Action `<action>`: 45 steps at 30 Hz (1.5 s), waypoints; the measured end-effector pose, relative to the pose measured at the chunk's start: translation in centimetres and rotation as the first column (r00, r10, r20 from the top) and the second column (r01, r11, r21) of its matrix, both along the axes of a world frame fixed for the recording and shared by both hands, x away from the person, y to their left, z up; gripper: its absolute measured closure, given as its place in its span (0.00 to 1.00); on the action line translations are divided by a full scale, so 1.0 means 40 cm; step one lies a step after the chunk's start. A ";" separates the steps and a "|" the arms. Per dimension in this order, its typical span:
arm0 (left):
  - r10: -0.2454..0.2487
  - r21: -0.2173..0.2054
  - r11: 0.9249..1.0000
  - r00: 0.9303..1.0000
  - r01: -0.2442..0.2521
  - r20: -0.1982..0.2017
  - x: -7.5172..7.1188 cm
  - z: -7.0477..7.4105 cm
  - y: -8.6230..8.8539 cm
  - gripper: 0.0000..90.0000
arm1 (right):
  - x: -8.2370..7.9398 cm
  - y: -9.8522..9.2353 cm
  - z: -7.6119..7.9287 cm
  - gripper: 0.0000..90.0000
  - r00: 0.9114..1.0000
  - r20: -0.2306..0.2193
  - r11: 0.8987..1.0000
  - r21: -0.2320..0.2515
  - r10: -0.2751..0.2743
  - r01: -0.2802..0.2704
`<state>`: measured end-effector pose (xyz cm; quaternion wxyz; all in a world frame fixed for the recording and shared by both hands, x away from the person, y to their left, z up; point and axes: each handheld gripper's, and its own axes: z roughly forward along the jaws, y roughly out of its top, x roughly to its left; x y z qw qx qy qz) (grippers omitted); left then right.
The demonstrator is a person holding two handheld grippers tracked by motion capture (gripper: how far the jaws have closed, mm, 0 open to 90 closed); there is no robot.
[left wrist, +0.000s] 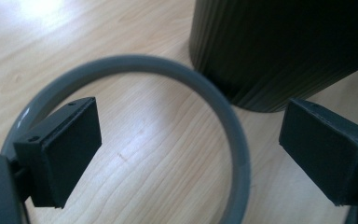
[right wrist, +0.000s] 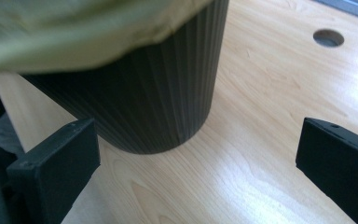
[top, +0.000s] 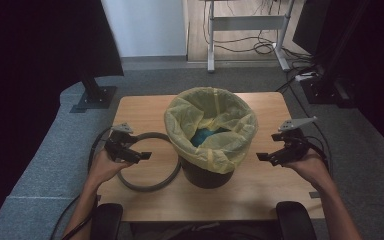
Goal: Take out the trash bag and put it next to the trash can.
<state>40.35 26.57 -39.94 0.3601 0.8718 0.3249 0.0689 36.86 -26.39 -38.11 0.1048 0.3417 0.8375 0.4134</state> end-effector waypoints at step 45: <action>-0.450 0.083 0.892 0.891 0.444 0.068 -0.086 0.289 -0.338 0.18 | -0.031 0.256 0.222 0.31 0.902 -0.014 0.901 -0.041 0.431 -0.431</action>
